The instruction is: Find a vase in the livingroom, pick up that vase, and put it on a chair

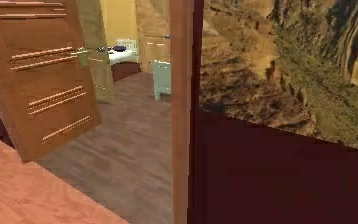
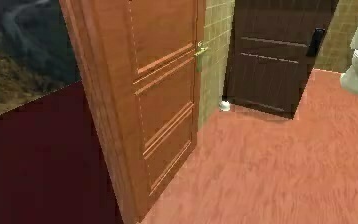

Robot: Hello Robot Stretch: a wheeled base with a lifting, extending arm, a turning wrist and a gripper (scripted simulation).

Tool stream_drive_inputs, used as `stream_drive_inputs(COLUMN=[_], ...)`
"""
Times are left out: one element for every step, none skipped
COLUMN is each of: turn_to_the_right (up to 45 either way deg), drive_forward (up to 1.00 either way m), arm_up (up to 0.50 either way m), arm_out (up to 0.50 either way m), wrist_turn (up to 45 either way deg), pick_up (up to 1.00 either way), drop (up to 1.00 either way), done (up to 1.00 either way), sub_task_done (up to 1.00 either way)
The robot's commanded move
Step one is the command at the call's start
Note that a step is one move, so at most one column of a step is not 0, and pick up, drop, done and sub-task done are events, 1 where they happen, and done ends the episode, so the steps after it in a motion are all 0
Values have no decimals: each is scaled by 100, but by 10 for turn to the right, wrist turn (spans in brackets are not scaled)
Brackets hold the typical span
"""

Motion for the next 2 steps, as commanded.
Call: stream_drive_inputs(turn_to_the_right=[450, 450], drive_forward=[0, 0], arm_up=[0, 0], arm_out=[0, 0], wrist_turn=[0, 0], pick_up=[0, 0], drop=[0, 0], done=[0, 0], sub_task_done=[0, 0])
